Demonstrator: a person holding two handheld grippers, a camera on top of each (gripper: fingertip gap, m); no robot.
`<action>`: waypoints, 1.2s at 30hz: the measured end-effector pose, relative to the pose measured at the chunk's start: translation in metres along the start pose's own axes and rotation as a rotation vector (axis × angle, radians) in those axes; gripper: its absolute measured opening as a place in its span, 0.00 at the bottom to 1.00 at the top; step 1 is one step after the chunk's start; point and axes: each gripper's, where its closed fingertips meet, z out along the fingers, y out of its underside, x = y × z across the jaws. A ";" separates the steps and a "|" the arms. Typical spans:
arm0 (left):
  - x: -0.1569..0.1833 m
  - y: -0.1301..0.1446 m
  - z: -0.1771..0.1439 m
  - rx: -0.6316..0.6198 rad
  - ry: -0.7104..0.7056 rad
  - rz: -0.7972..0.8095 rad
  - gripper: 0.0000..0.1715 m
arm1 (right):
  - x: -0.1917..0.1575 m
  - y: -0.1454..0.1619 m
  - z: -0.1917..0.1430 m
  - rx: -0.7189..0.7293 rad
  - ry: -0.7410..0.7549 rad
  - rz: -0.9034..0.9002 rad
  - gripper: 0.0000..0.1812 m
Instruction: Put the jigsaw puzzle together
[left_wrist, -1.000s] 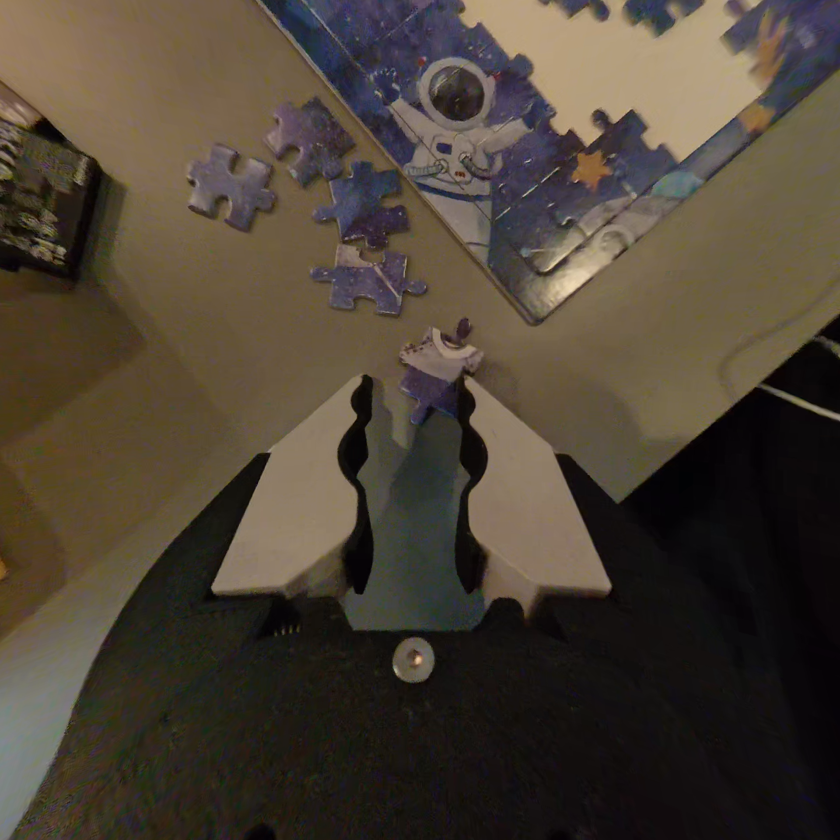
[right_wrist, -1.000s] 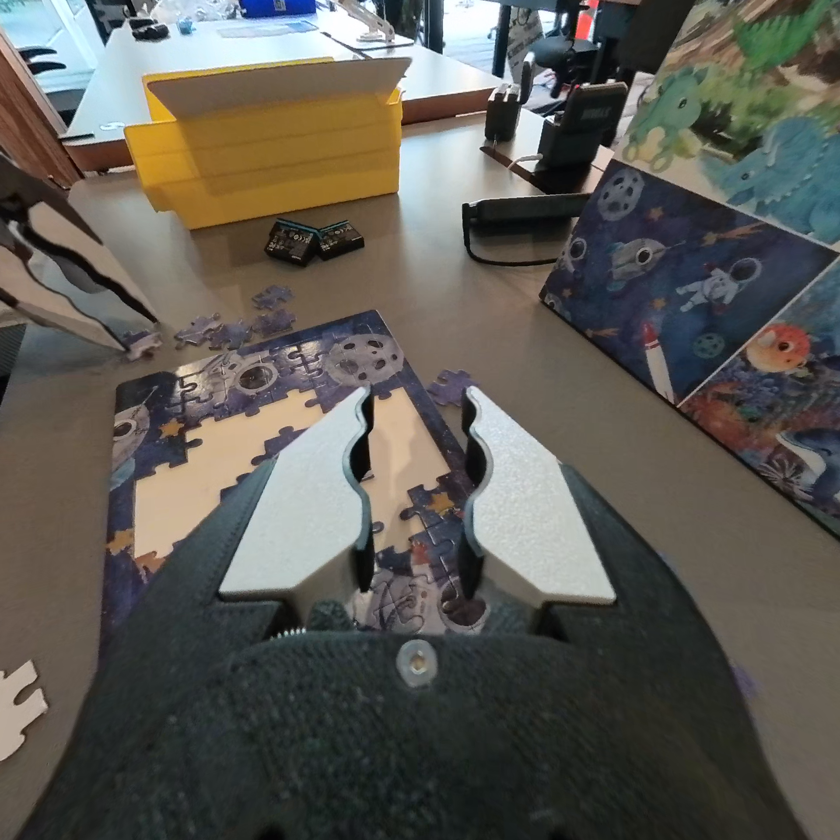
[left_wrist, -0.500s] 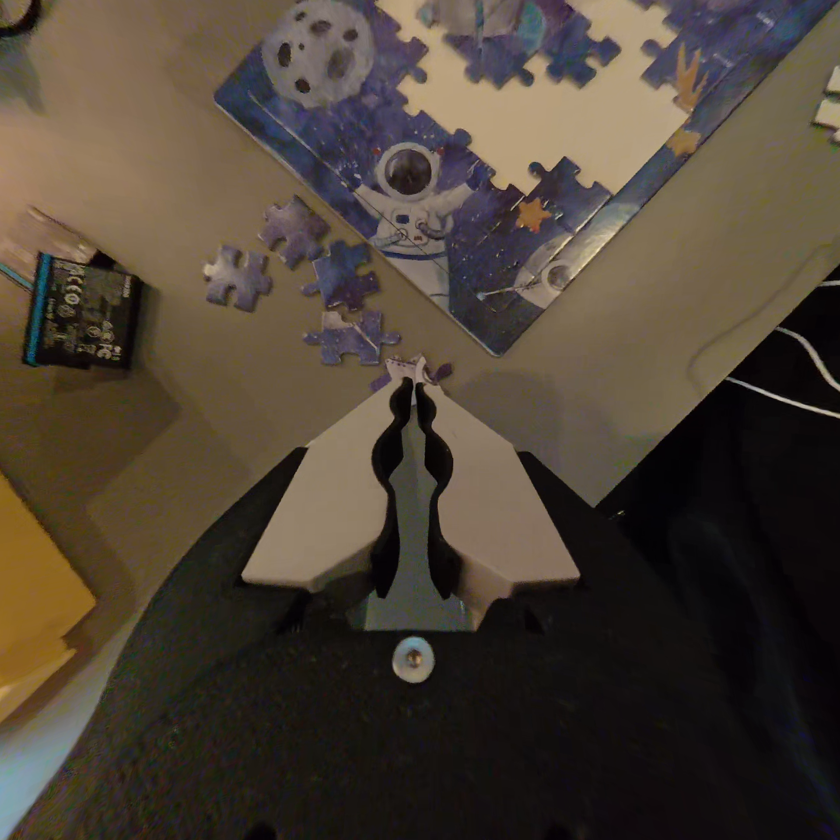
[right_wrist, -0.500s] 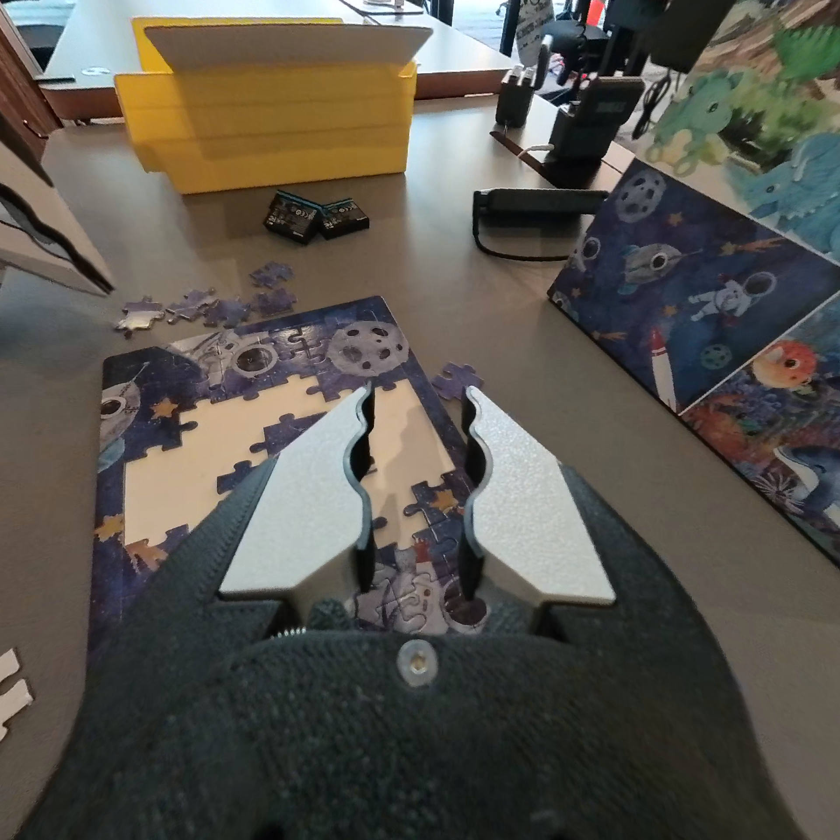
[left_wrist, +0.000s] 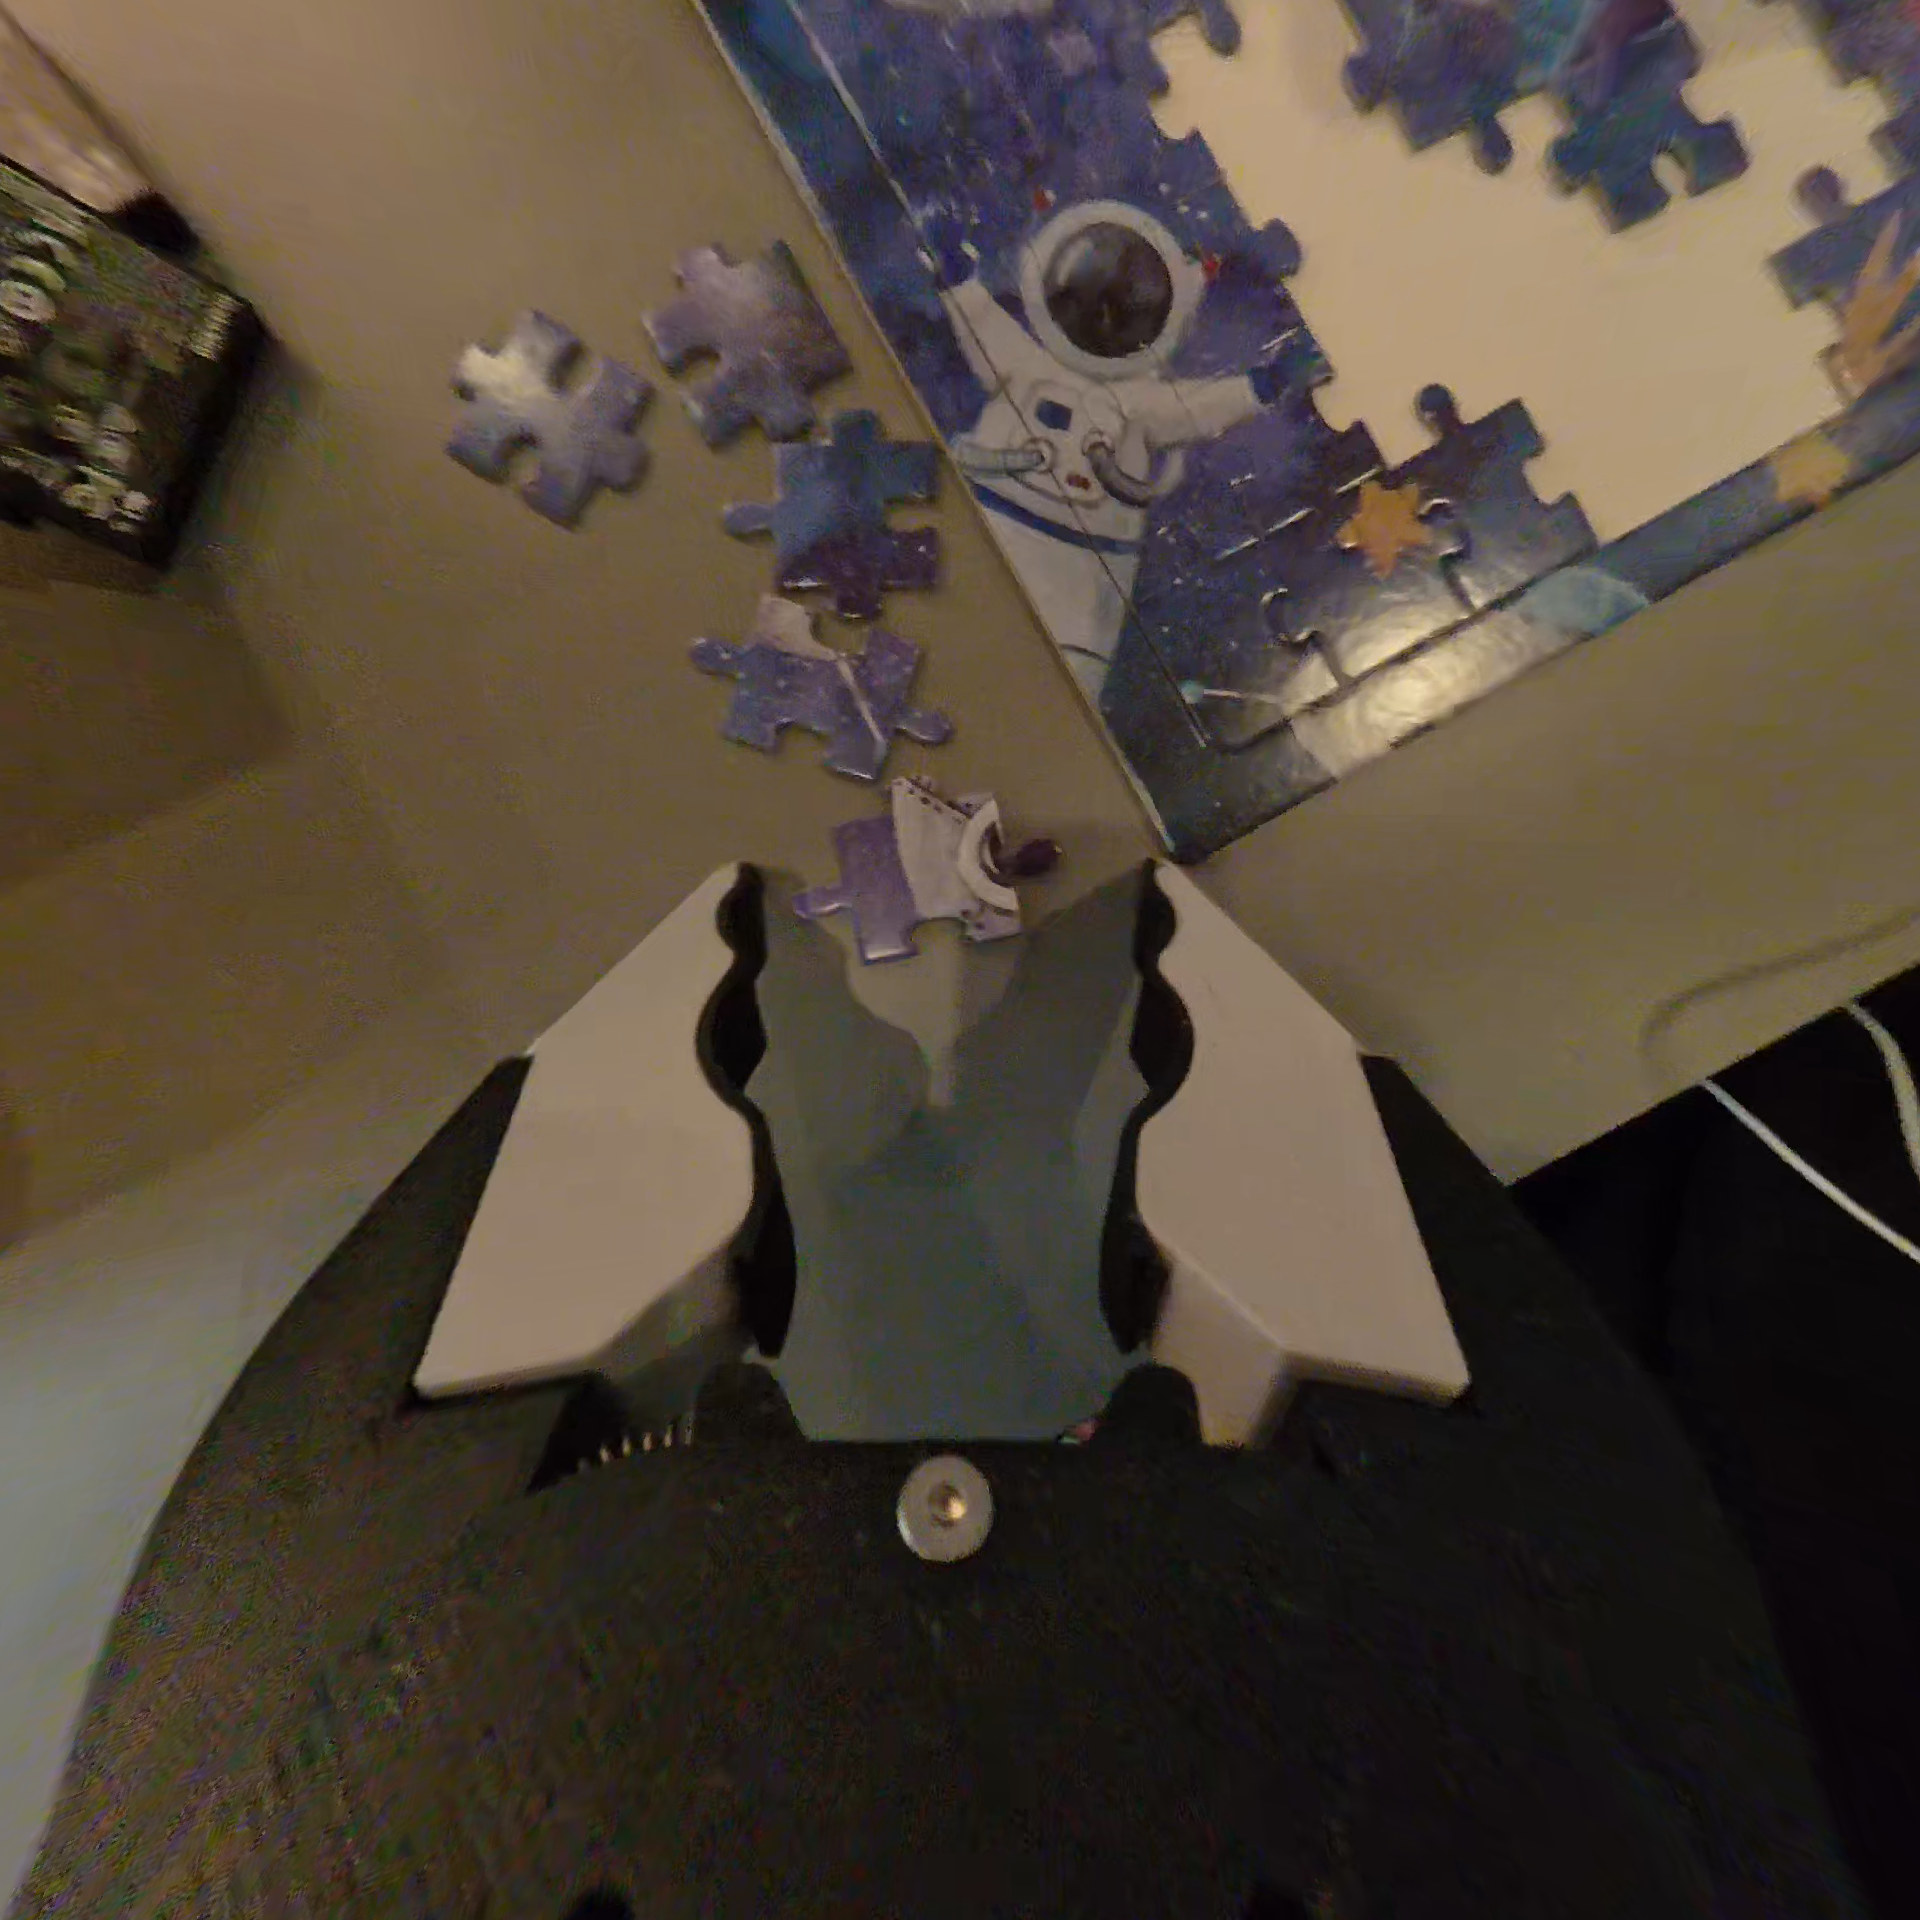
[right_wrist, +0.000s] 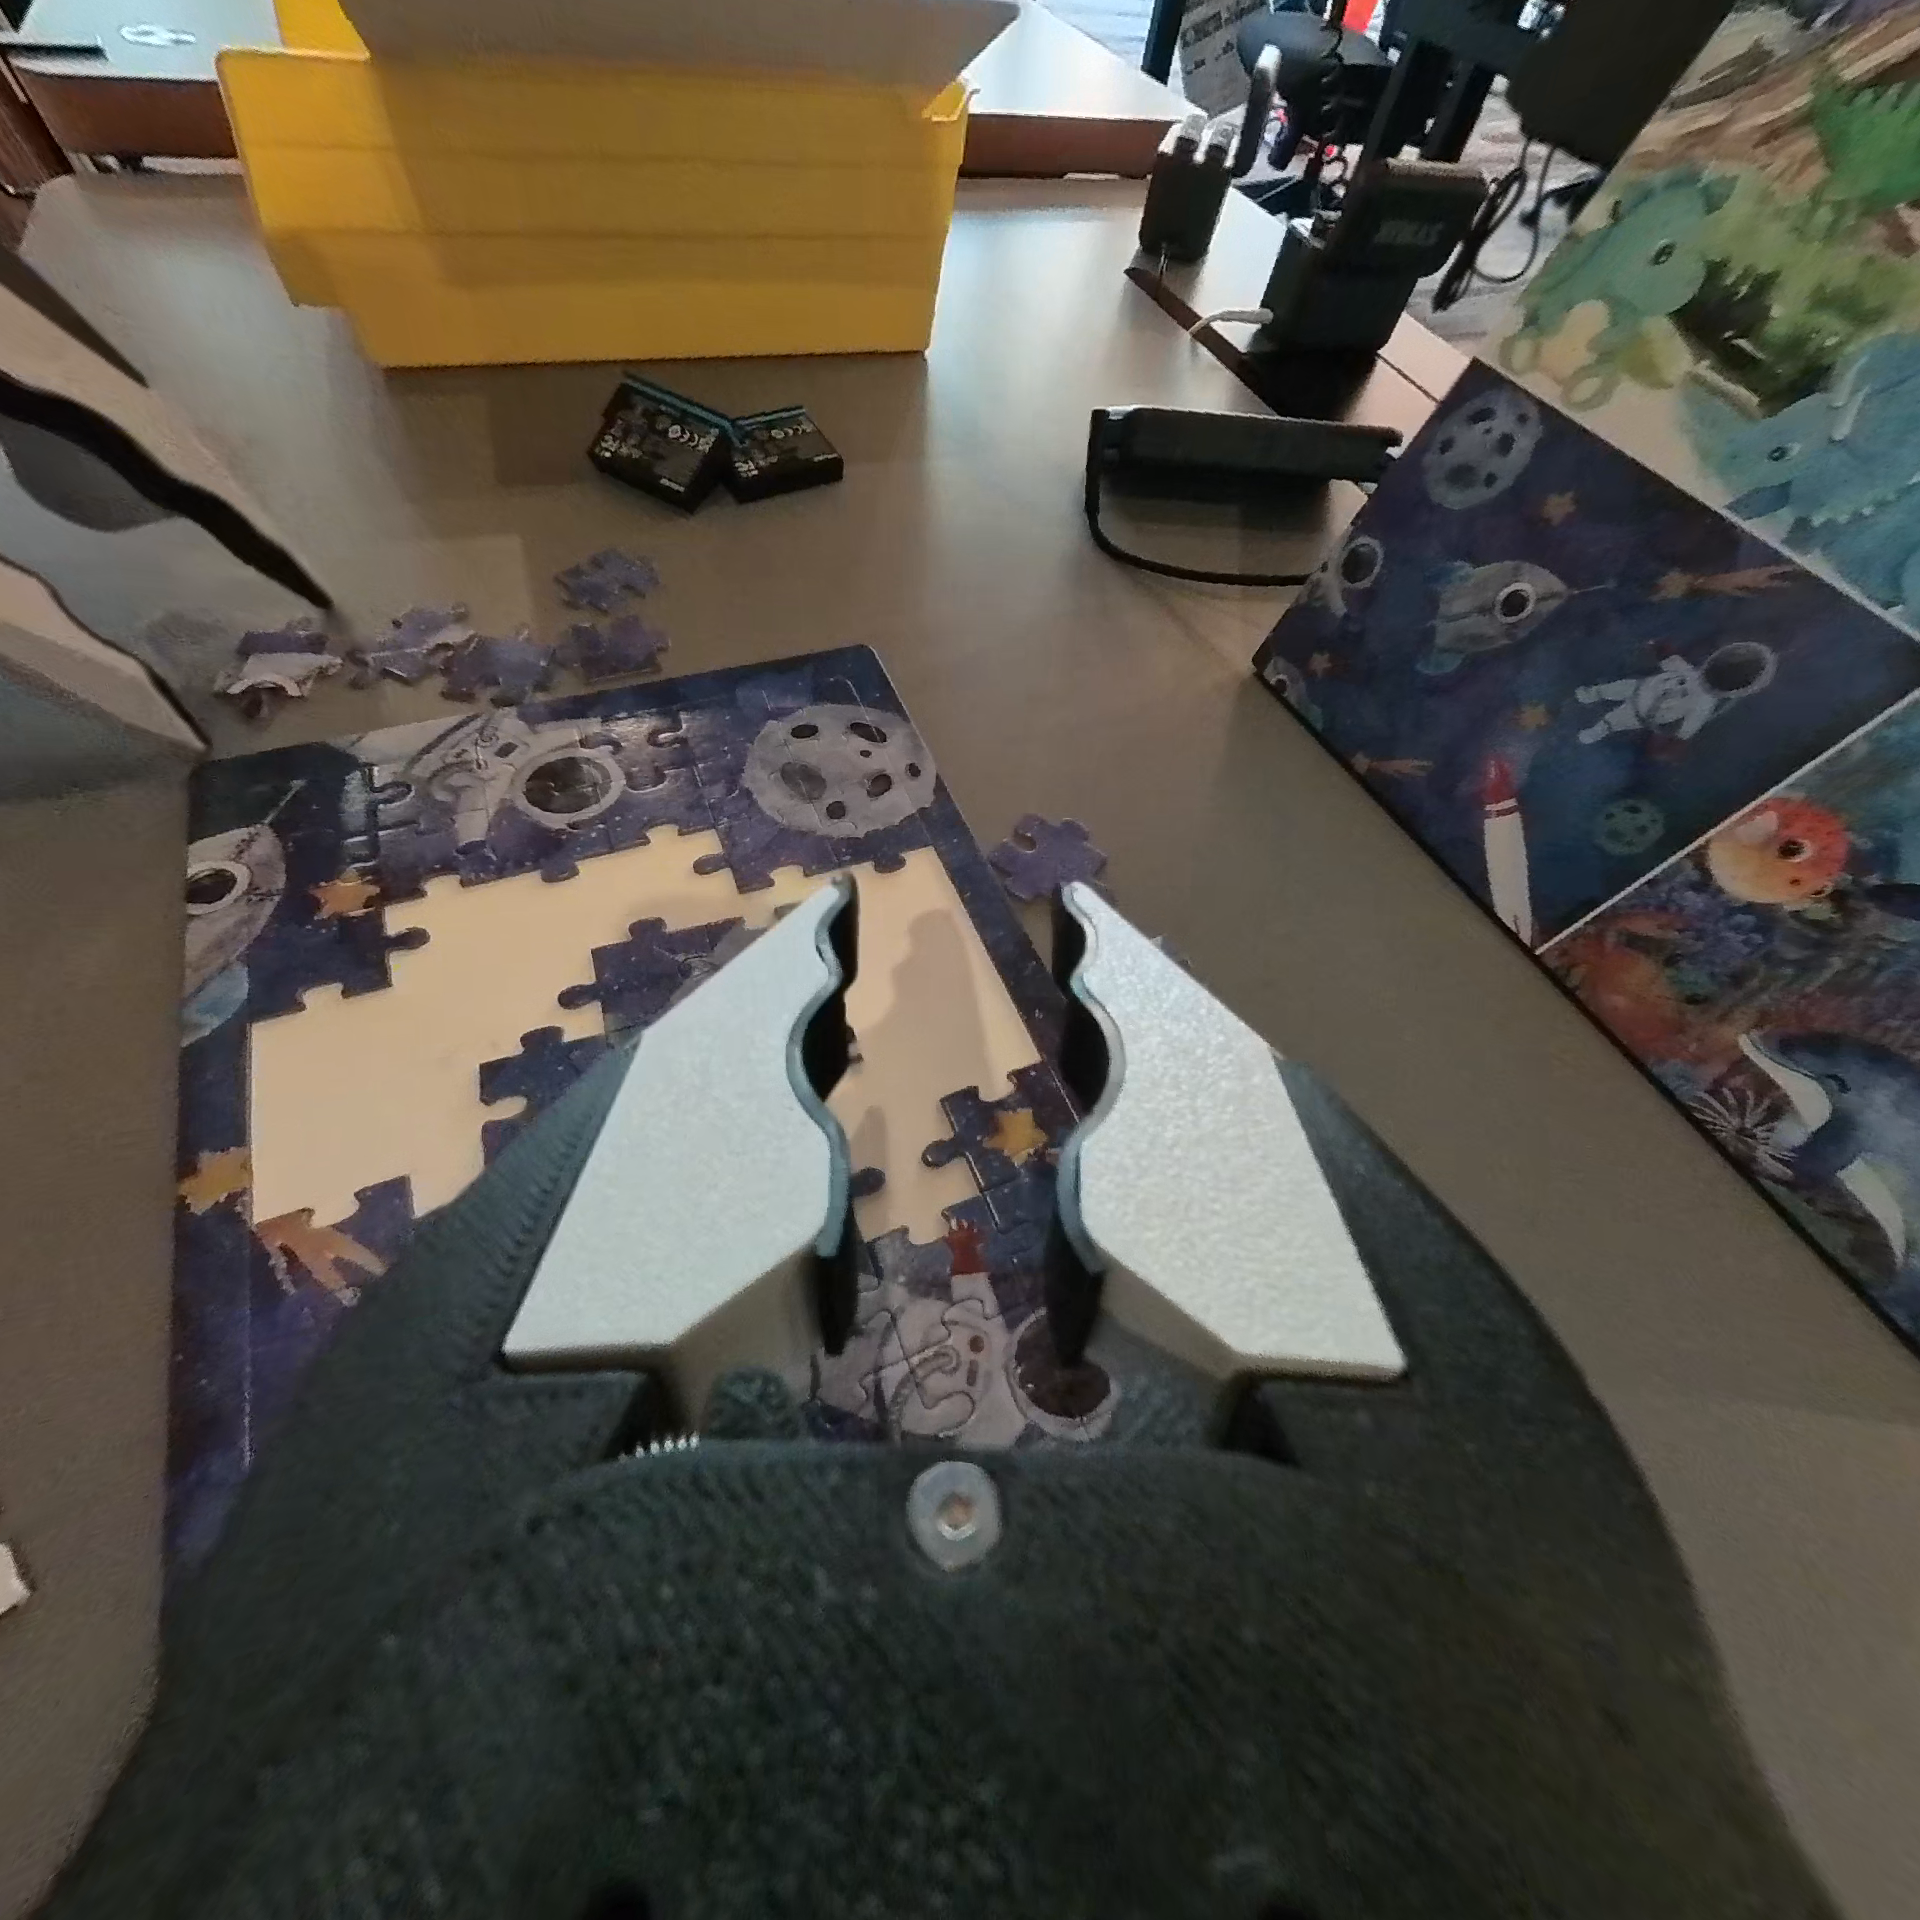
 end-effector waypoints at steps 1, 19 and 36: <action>0.000 0.000 -0.001 -0.003 0.003 0.002 0.35 | 0.000 0.001 0.000 -0.005 0.004 -0.003 0.20; 0.032 -0.087 -0.023 0.235 0.143 0.352 0.18 | 0.022 -0.006 -0.016 0.047 0.057 0.042 0.19; 0.086 -0.179 0.111 -0.075 0.579 1.091 0.18 | 0.052 0.005 -0.034 0.081 0.092 0.191 0.17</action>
